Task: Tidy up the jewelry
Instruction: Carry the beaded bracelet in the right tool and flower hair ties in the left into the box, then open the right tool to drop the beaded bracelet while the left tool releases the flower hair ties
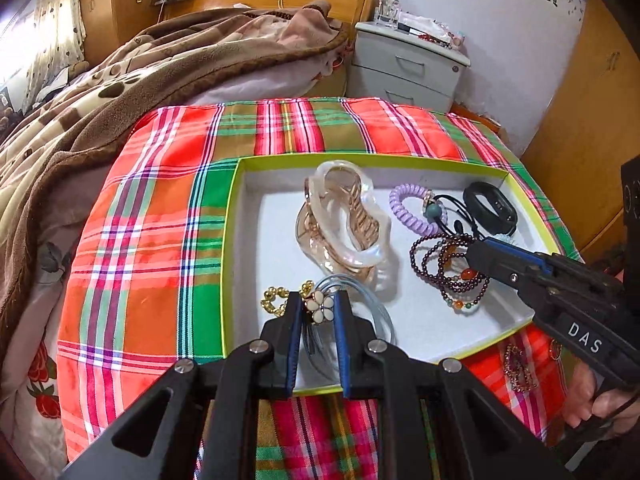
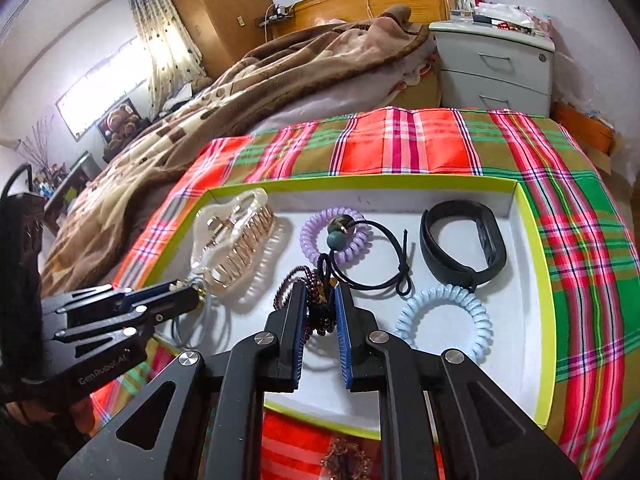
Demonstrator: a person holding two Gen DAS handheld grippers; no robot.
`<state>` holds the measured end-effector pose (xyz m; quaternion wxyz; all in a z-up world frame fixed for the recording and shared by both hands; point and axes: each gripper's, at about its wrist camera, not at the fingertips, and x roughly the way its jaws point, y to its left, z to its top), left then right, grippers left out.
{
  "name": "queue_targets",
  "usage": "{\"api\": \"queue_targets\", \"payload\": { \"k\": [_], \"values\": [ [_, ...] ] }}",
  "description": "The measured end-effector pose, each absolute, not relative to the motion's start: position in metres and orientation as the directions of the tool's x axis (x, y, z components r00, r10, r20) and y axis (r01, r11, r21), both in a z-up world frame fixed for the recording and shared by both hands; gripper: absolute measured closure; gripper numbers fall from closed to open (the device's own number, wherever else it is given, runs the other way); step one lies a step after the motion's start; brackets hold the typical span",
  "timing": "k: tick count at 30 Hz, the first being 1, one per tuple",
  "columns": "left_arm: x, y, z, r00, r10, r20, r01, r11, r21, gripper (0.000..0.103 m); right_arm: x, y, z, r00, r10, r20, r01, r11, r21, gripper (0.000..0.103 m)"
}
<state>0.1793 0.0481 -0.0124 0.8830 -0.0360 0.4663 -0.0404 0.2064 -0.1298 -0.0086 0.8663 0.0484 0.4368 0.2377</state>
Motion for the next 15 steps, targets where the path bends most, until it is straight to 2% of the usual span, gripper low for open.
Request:
{"api": "queue_targets", "payload": {
  "k": [15],
  "values": [
    [0.1782,0.0432,-0.0129,0.555,-0.106,-0.825,0.048,0.994,-0.095,0.085,0.2046,-0.1224,-0.0129,0.511,0.386,-0.768,-0.389,0.901,0.194,0.088]
  ]
}}
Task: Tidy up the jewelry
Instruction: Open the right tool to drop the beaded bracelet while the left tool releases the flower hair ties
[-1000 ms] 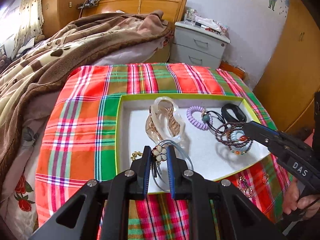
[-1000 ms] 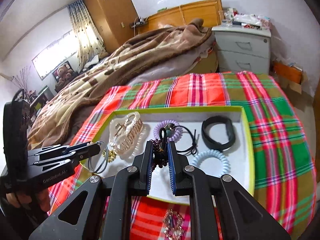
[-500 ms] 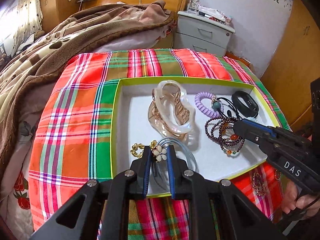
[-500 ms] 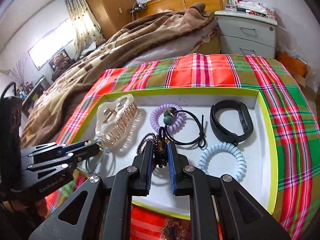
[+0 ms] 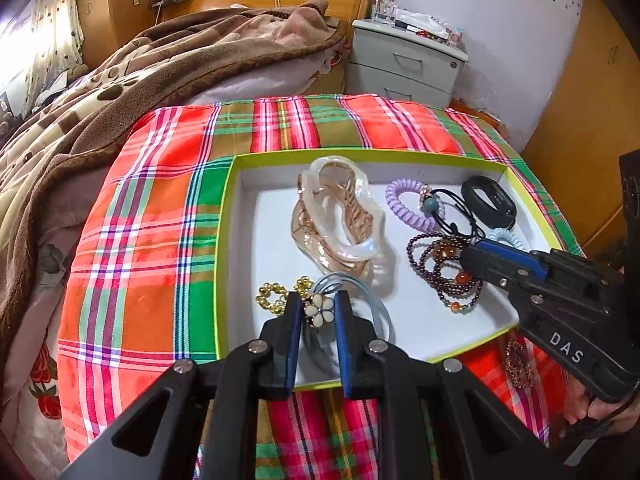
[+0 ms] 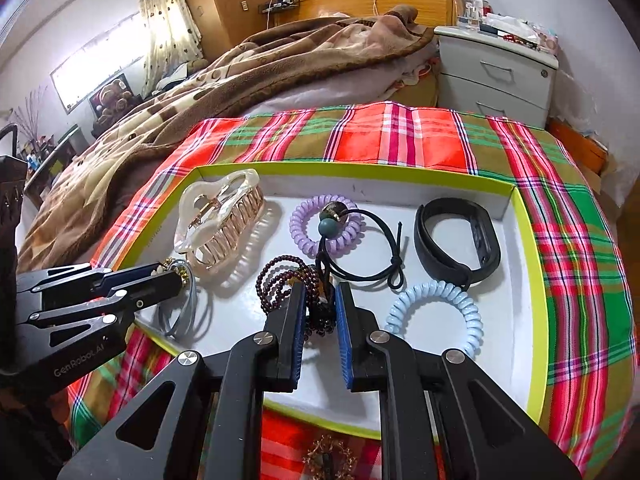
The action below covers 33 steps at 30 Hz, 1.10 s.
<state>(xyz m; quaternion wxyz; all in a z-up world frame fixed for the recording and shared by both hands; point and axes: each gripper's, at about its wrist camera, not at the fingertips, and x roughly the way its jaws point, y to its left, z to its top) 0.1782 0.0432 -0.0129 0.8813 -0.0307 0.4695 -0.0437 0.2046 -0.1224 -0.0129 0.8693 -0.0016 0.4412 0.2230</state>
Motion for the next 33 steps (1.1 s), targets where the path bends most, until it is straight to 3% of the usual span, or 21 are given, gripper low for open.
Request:
{"api": "queue_targets", "payload": {
  "k": [12,16,22,25,33],
  "values": [
    [0.174,0.043,-0.01,0.566,-0.097,-0.819,0.043,0.995,-0.088,0.071,0.205,-0.122,-0.012,0.522,0.364,-0.771,-0.389,0.907,0.164,0.085],
    [0.173,0.044,-0.009,0.571,-0.093,-0.816,0.034,0.995,-0.089,0.07,0.202,-0.122,-0.01,0.532,0.364,-0.765,-0.391,0.906,0.159,0.083],
    [0.17,0.044,-0.006,0.576,-0.094,-0.812,0.033,0.995,-0.092,0.067,0.199,-0.123,-0.007,0.541,0.36,-0.76,-0.388,0.909,0.155,0.076],
    [0.167,0.044,-0.003,0.583,-0.094,-0.807,0.031,0.995,-0.093,0.061,0.196,-0.124,-0.005,0.552,0.362,-0.751,-0.388,0.909,0.153,0.063],
    [0.151,0.036,0.01,0.608,-0.108,-0.786,0.049,0.994,-0.098,0.061,0.179,-0.138,0.009,0.591,0.373,-0.715,-0.38,0.911,0.16,0.063]
  ]
}}
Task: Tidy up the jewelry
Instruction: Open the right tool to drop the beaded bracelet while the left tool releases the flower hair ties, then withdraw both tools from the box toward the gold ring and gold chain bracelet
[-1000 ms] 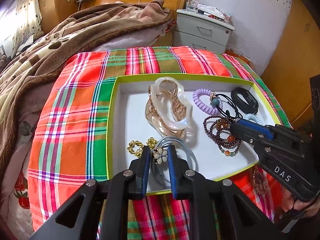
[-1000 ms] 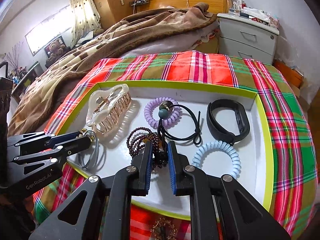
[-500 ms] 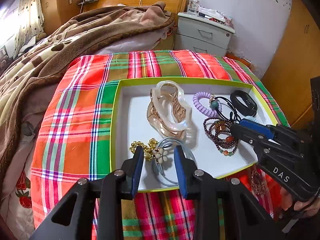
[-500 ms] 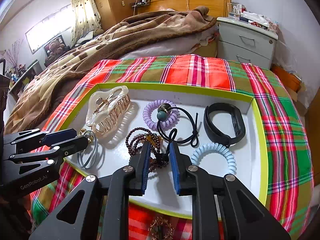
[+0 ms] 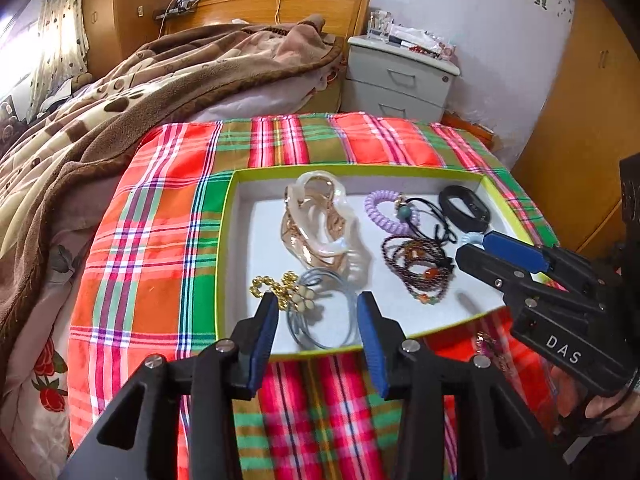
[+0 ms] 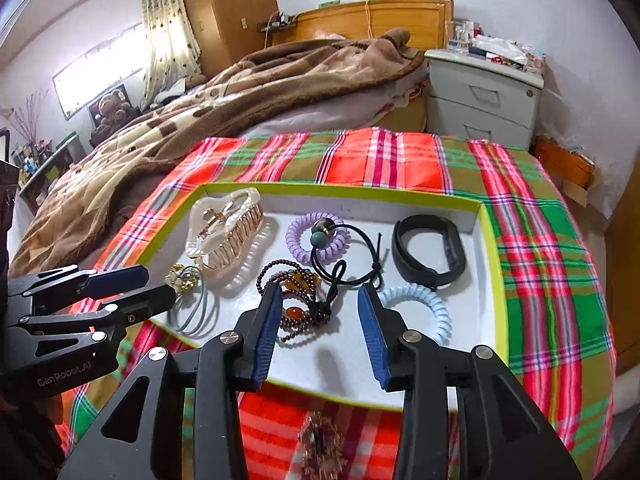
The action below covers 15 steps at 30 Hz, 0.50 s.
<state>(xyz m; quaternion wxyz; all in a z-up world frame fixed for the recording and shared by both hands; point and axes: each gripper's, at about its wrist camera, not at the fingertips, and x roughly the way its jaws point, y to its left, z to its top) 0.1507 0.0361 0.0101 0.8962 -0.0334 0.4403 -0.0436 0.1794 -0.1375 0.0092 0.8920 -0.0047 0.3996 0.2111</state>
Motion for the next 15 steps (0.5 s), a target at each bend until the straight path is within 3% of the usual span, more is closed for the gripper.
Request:
{"api": "queue_targets", "payload": {
  "k": [15],
  "values": [
    [0.113,0.002,0.019,0.626,-0.206,-0.752,0.127,0.978,-0.163,0.06,0.133,-0.217,0.025,0.667,0.312,-0.677,-0.273,0.947,0.167,0.063]
  ]
}}
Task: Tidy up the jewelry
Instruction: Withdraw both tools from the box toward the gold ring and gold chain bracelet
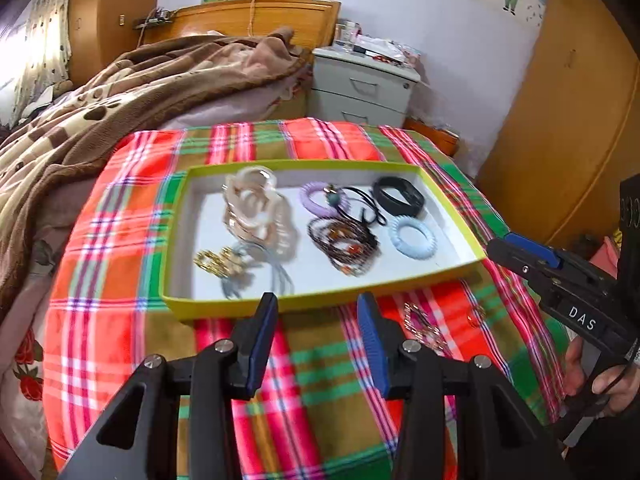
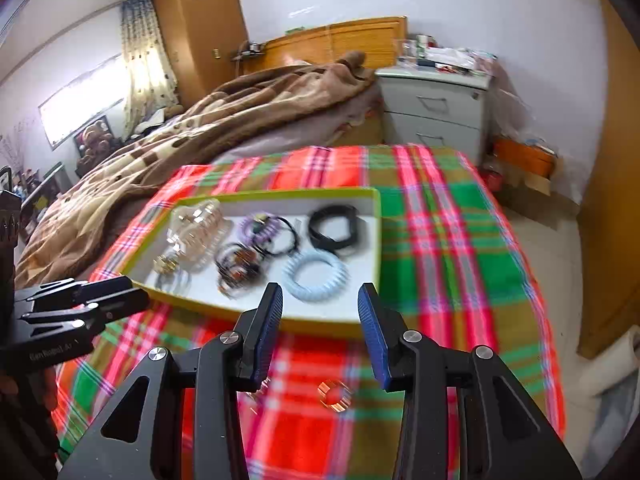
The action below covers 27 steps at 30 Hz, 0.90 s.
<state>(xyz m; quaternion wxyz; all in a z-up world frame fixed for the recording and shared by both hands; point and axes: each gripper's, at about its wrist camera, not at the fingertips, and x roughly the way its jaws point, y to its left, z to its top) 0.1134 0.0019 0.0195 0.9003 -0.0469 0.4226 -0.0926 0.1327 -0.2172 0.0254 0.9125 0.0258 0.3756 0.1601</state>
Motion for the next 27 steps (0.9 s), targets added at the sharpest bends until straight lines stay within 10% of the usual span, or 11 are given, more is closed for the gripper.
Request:
{"api": "queue_targets", "payload": {
  "k": [27],
  "values": [
    [0.097,-0.025,-0.005,0.566,-0.245,-0.787,0.152,0.969,-0.193,0.06,0.115,-0.211,-0.027,0.542,0.292,-0.788,-0.373,0.924,0.086,0.063]
  ]
}}
